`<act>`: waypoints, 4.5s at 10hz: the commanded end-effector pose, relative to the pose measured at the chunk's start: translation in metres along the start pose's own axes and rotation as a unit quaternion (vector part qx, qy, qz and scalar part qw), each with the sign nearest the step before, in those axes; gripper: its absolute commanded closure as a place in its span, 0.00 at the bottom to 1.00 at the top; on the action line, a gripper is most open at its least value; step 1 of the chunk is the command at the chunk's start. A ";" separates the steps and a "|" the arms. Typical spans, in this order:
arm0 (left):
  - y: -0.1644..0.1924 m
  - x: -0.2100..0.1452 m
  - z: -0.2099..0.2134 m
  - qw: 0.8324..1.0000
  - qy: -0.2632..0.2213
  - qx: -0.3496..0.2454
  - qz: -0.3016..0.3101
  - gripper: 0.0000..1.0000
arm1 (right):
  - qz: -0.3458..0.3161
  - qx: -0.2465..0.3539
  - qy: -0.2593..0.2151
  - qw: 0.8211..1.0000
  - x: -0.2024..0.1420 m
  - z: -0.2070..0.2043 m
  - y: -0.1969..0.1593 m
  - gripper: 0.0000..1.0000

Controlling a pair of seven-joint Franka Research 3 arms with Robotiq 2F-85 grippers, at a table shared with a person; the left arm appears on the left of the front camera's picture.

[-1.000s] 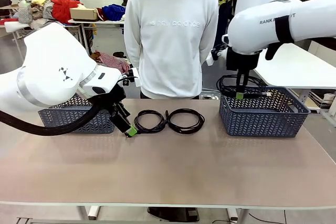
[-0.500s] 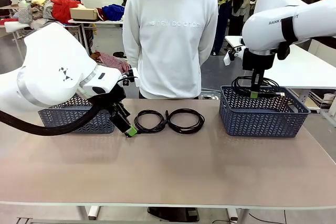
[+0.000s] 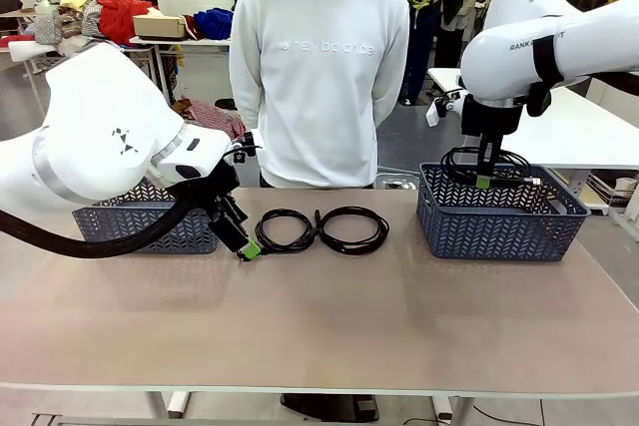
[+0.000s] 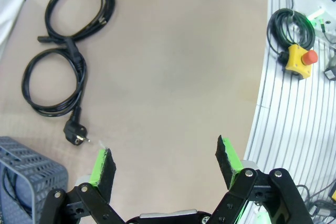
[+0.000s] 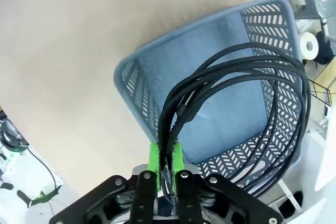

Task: Organize the cables according to human instructions.
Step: Pick up a bundle of cables and place it in the basket indicated by the human.

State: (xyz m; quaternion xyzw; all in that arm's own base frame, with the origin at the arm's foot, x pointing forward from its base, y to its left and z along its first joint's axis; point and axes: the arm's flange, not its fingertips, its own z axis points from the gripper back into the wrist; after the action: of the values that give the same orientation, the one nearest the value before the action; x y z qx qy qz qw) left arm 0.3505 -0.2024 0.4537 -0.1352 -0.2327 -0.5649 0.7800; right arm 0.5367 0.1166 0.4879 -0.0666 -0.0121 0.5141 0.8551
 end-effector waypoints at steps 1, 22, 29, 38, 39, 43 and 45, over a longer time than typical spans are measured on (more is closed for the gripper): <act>-0.001 -0.002 0.000 1.000 0.000 0.002 0.002 0.00 | 0.001 -0.002 0.001 1.000 -0.002 0.005 0.001 1.00; -0.001 -0.002 0.000 1.000 0.000 0.002 0.002 0.00 | 0.097 -0.019 -0.032 0.995 -0.021 -0.060 -0.039 0.35; -0.001 -0.002 0.000 1.000 0.000 0.002 0.002 0.00 | 0.091 -0.001 -0.026 0.996 -0.021 -0.050 -0.046 0.00; -0.001 -0.002 0.000 1.000 0.000 0.002 0.002 0.00 | 0.042 0.009 -0.051 0.998 -0.015 -0.027 -0.035 0.00; -0.001 -0.002 0.000 1.000 0.000 0.002 0.002 0.00 | 0.035 0.009 -0.058 0.998 -0.015 -0.018 -0.026 0.00; -0.001 -0.002 0.000 1.000 0.000 0.002 0.002 0.00 | 0.011 0.037 -0.114 0.993 -0.026 -0.004 0.026 0.00; -0.001 -0.002 0.000 1.000 0.000 0.002 0.002 0.00 | 0.012 0.042 -0.149 0.988 -0.037 -0.006 0.057 0.00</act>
State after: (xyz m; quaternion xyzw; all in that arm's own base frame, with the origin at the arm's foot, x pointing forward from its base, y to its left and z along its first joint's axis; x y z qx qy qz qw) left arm 0.3505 -0.2024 0.4539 -0.1352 -0.2329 -0.5649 0.7800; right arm 0.4916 0.1104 0.4835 0.0336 -0.0864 0.5287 0.8437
